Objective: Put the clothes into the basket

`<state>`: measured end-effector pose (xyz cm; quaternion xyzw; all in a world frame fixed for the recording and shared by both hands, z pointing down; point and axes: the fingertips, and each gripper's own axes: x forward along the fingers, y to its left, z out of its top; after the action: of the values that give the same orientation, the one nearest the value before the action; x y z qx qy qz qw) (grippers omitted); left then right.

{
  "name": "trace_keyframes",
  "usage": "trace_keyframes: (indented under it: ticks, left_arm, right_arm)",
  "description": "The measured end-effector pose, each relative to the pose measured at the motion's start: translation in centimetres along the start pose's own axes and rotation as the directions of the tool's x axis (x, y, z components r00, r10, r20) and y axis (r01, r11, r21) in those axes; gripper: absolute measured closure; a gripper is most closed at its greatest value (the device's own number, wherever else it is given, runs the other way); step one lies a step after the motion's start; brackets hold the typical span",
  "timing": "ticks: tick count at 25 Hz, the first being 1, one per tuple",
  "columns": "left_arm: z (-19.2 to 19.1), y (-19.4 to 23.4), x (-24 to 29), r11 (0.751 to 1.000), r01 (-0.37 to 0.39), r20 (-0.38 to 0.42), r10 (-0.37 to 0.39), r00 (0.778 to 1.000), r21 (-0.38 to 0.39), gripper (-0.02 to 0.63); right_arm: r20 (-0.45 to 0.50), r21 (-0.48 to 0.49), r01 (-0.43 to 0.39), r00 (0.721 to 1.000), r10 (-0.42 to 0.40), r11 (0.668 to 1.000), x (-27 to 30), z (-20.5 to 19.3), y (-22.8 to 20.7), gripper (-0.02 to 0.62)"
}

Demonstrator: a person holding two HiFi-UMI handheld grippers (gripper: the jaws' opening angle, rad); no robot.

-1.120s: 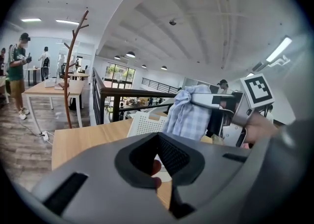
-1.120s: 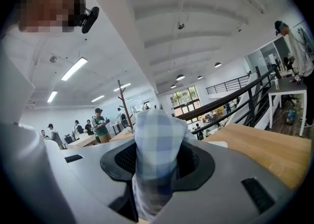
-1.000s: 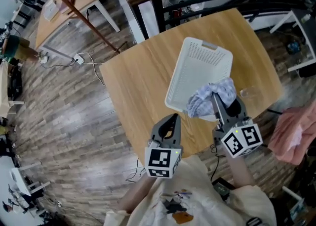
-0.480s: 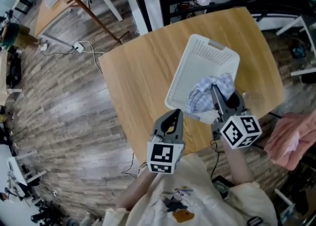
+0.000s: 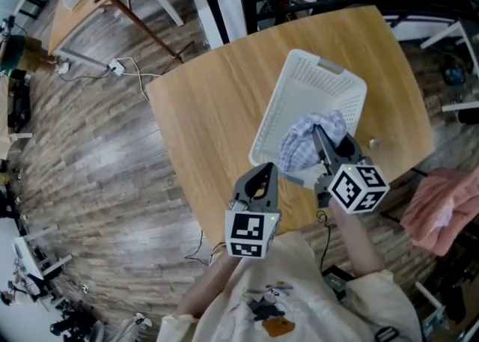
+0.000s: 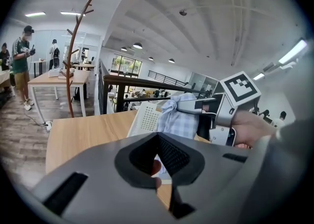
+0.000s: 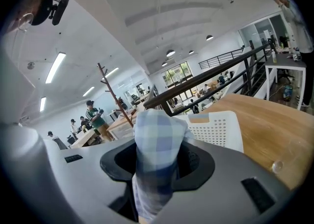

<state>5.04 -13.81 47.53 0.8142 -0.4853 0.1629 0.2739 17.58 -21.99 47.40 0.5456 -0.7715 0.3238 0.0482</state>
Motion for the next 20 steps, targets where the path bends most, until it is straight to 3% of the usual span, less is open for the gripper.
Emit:
trace_keyframes:
  ticks: [20]
  left_arm:
    - [-1.2,1.4,4.8,0.999,0.018,-0.122,-0.023,0.992,-0.041,0.606]
  right_arm:
    - [-0.105,0.037,0.072,0.992,-0.068,0.997,6.4,-4.4,-3.5,0.422]
